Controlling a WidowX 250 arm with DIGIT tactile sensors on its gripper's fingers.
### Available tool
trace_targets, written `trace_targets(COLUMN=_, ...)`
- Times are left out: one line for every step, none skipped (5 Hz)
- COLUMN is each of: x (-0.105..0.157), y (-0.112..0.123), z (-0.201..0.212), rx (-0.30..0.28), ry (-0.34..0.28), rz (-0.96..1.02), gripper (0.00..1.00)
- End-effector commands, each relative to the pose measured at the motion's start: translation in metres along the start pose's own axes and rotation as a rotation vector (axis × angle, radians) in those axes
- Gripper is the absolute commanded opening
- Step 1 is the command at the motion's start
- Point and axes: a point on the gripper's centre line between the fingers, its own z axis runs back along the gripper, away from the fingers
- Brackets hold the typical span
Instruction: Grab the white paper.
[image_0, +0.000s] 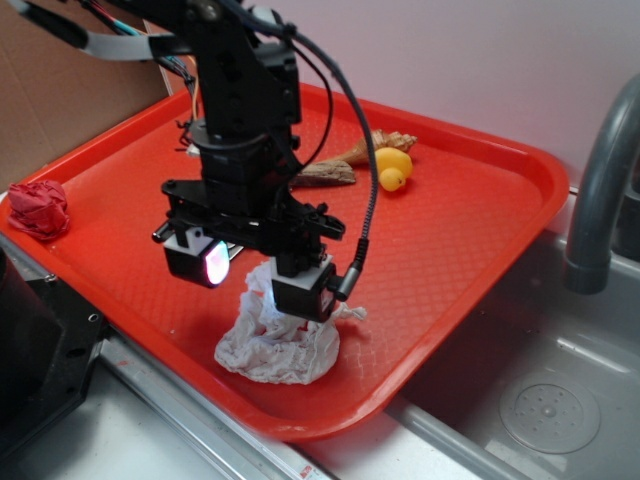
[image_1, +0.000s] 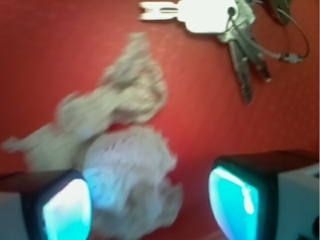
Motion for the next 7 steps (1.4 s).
trace_targets(x=0.015, y=-0.017, z=-0.008, rx=0.048, ry=-0.086, rz=-0.080, gripper=0.00)
trace_targets(x=0.009, y=-0.012, z=-0.004, rx=0.038, ry=-0.093, rz=-0.097, gripper=0.00)
trace_targets(x=0.001, y=-0.002, z=0.018, rx=-0.030, ry=-0.087, rz=-0.195, gripper=0.00)
trace_targets(x=-0.005, y=0.013, z=0.056, rx=-0.129, ry=-0.126, rz=-0.323, gripper=0.00)
trace_targets(x=0.009, y=0.003, z=0.109, rx=-0.075, ry=-0.188, rz=-0.346, gripper=0.00)
trace_targets(x=0.008, y=0.028, z=0.139, rx=-0.047, ry=-0.228, rz=-0.268, gripper=0.00)
trace_targets(x=0.006, y=0.057, z=0.164, rx=-0.013, ry=-0.256, rz=-0.127, gripper=0.00)
